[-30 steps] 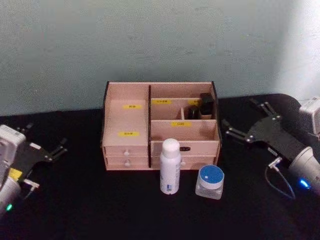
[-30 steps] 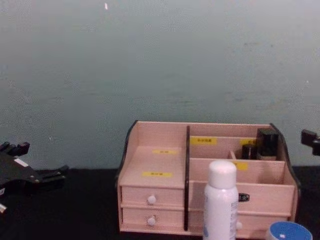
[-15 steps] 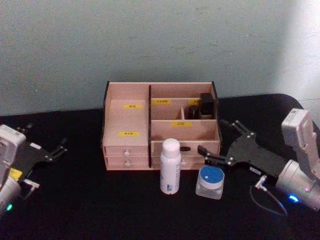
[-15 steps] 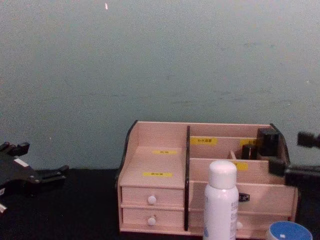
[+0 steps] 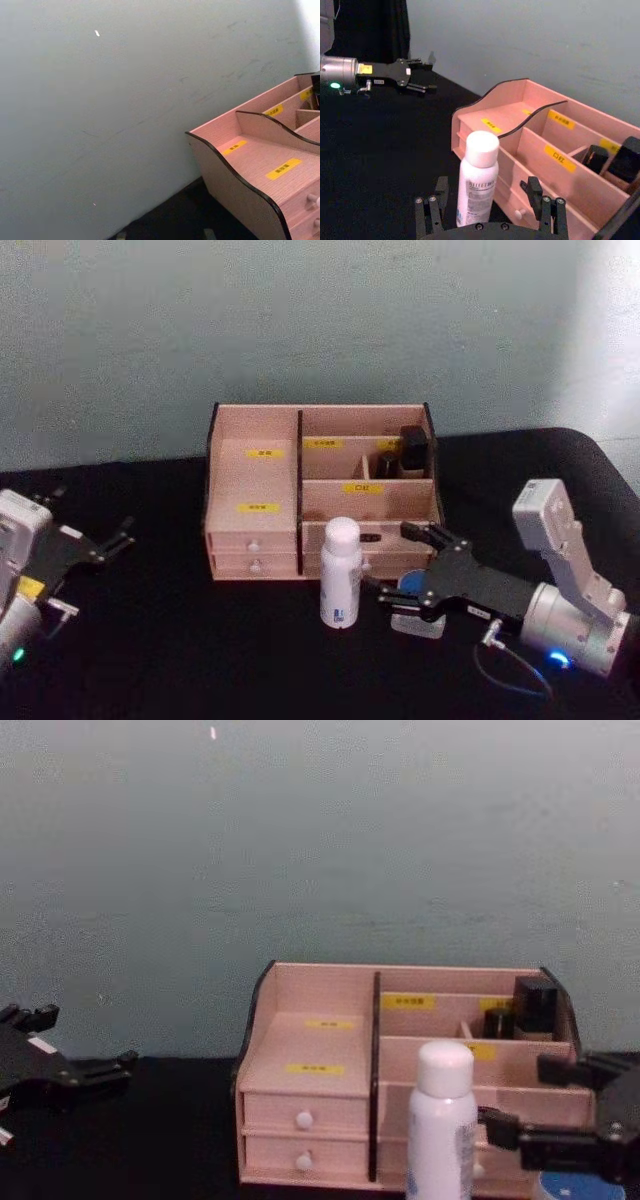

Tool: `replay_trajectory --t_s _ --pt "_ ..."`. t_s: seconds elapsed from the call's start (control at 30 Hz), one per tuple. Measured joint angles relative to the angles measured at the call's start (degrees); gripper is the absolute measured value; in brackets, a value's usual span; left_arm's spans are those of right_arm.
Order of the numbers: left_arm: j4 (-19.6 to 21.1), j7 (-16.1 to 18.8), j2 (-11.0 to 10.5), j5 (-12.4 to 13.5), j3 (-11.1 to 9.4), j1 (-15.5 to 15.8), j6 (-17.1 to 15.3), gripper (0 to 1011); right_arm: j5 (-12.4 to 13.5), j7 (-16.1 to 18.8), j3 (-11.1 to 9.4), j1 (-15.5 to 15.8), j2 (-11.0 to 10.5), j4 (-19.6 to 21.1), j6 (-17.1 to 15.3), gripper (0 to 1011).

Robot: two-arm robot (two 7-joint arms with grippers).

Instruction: Pick up the facial cleanser and watermelon frost from the table and place them into the tiered storage box.

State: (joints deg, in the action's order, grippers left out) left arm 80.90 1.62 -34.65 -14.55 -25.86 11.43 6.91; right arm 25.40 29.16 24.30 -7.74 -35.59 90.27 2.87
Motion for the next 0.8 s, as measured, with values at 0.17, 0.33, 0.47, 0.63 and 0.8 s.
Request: replay_trajectory --t_s 0.17,0.33,0.47,0.63,0.8 --pt "0.0 0.0 0.0 0.0 0.0 0.0 0.0 1001 -1.1 0.5 0.5 -0.6 1.4 -1.3 -0.8 1002" --pt "0.0 0.0 0.0 0.0 0.0 0.0 0.0 1001 -2.0 0.7 0.6 -1.2 2.7 -2.4 -1.3 1002" --pt "0.0 0.0 0.0 0.0 0.0 0.0 0.0 1001 -2.4 1.0 0.8 -2.1 3.8 -3.7 -1.8 1003" --pt "0.0 0.0 0.0 0.0 0.0 0.0 0.0 1001 -2.8 1.7 1.3 -3.6 5.4 -5.5 -2.5 1003" --pt "0.0 0.0 0.0 0.0 0.0 0.0 0.0 1001 -3.1 2.3 1.8 -4.8 6.4 -6.8 -2.7 1002"
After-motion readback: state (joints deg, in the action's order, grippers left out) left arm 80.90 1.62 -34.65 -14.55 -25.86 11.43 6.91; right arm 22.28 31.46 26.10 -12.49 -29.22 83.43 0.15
